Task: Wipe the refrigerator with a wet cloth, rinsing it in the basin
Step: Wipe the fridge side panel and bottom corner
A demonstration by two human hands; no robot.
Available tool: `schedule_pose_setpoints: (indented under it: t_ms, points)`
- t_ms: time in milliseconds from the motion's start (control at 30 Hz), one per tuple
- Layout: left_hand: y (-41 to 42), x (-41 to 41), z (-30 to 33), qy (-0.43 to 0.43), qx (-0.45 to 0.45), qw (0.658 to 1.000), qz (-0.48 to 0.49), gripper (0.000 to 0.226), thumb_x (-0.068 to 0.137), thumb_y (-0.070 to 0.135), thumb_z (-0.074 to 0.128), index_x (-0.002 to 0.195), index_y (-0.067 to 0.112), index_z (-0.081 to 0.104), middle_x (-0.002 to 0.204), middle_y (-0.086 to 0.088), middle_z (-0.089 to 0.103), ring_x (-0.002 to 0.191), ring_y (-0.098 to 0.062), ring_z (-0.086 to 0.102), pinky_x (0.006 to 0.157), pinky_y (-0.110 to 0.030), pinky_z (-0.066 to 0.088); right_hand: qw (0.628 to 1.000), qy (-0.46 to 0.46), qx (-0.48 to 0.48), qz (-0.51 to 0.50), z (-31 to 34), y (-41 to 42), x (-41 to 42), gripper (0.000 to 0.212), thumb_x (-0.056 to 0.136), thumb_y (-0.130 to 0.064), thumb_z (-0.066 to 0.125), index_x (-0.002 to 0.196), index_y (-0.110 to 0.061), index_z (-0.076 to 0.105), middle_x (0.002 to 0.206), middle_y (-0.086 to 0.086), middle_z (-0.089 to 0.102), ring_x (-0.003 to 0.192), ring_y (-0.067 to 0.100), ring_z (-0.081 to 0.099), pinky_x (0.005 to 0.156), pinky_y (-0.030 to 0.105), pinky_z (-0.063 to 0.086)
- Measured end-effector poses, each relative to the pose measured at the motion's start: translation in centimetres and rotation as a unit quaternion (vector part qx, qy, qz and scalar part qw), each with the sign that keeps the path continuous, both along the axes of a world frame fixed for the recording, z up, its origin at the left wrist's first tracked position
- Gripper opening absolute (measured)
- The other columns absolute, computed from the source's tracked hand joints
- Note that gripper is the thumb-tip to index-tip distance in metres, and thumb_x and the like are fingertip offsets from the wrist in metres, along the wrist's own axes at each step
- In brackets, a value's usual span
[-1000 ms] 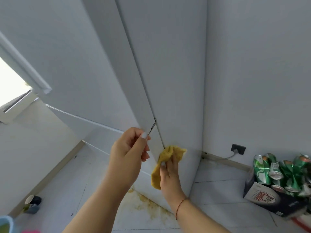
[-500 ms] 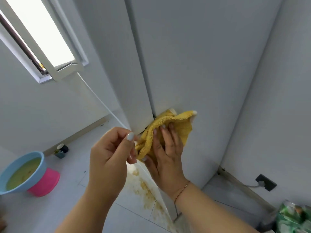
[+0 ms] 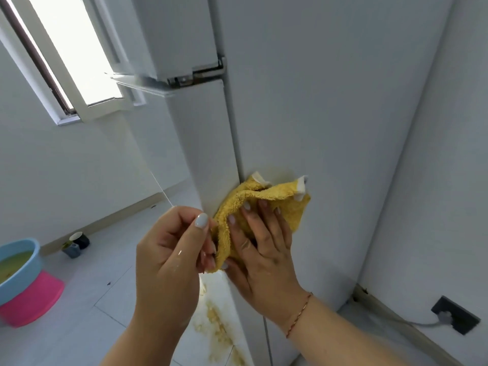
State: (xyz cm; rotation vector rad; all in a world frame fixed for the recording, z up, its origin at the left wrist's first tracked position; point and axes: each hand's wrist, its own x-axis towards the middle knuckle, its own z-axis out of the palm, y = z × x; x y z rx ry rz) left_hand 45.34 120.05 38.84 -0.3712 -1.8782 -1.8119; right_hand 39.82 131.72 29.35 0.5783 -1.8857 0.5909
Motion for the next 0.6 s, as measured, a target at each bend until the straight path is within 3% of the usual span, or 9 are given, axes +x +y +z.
schedule_pose_setpoints:
  t_ms: [233,400,467,600]
  points:
    - [0.2,-1.0,-11.1,0.016,0.015,1.000,0.005,0.026,0.073,0.037,0.057,0.065,0.013,0.062,0.051,-0.006,0.048,0.043,-0.019,0.043,0.041,-0.023,0.038,1.000,0.011,0.004,0.008,-10.5,0.5,-0.6,0.061,0.099,-0.048,0.034,0.152,-0.029,0.014,0.155,-0.001,0.017,0.146,0.025,0.015,0.116,0.051,0.018]
    - [0.2,-1.1,-17.9,0.029,0.003,1.000,0.012,0.024,0.074,0.034,0.059,0.065,0.012,0.061,0.049,-0.007,0.049,0.043,-0.023,0.046,0.042,-0.027,0.040,1.000,0.005,0.011,0.004,-19.2,0.3,-0.6,0.059,0.100,-0.047,0.030,0.152,-0.029,0.009,0.160,-0.006,0.005,0.146,0.020,0.010,0.116,0.045,0.016]
    - [0.2,-1.1,-19.6,0.029,0.004,0.999,0.023,0.018,0.078,0.025,0.059,0.065,0.013,0.062,0.048,-0.009,0.048,0.043,-0.025,0.046,0.044,-0.030,0.041,1.000,0.002,0.015,-0.009,-21.9,0.1,-0.5,0.060,0.100,-0.047,0.028,0.153,-0.029,0.006,0.160,-0.007,0.002,0.147,0.019,0.007,0.112,0.049,0.020]
    - [0.1,-0.7,-19.6,0.047,0.004,0.998,0.031,0.020,0.080,0.019,0.053,0.064,0.011,0.061,0.047,-0.006,0.047,0.042,-0.022,0.044,0.041,-0.028,0.039,0.999,-0.013,0.029,-0.033,-21.6,-0.2,-0.4,0.061,0.100,-0.051,0.024,0.153,-0.029,0.001,0.160,-0.007,-0.003,0.145,0.024,0.013,0.106,0.056,0.022]
